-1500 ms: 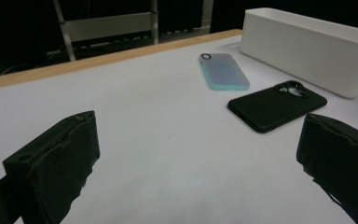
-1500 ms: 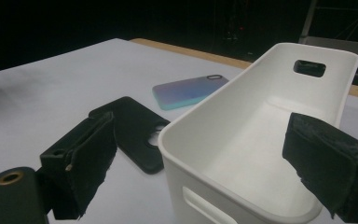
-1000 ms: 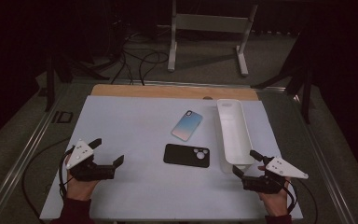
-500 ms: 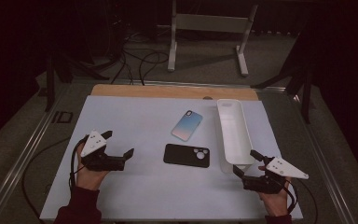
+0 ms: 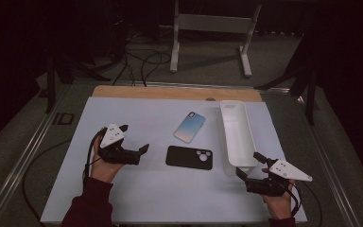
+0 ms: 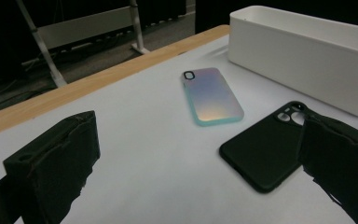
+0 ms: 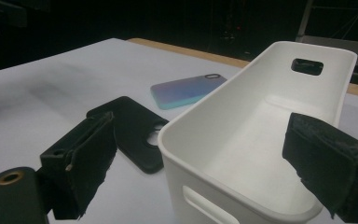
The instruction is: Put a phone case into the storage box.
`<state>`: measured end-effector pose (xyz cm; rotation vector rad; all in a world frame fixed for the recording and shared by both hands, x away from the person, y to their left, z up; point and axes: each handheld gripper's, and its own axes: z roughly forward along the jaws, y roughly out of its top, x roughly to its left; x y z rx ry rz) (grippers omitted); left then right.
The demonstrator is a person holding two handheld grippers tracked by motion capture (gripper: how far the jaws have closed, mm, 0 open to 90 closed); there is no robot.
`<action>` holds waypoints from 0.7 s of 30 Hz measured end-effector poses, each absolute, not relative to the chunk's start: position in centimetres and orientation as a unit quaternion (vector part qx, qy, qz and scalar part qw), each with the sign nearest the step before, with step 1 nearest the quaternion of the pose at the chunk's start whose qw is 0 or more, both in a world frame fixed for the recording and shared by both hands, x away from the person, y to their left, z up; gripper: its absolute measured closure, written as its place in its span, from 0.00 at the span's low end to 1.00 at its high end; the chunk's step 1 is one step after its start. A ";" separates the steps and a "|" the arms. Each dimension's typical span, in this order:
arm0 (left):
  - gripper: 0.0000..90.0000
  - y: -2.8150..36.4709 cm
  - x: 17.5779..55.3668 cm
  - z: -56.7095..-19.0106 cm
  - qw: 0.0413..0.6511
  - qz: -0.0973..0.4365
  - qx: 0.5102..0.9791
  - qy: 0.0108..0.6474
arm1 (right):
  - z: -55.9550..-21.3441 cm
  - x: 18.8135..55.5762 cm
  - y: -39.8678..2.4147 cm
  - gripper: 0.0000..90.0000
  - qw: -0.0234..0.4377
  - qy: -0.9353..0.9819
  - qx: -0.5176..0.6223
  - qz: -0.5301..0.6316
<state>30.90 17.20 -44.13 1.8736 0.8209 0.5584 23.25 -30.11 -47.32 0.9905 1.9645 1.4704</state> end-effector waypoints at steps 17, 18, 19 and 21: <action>0.00 14.9 34.5 -43.4 0.485 0.223 0.776 0.337 | -47.4 23.3 -30.1 0.11 0.247 0.720 0.364 0.536; 0.00 14.9 34.8 -43.4 0.486 0.223 0.775 0.337 | -47.4 23.3 -30.1 0.11 0.247 0.720 0.364 0.537; 0.00 14.9 35.0 -43.4 0.488 0.221 0.774 0.338 | -47.4 23.3 -30.1 0.11 0.247 0.719 0.364 0.538; 0.00 14.8 35.4 -43.4 0.494 0.215 0.771 0.340 | -47.3 23.3 -30.2 0.11 0.248 0.718 0.366 0.538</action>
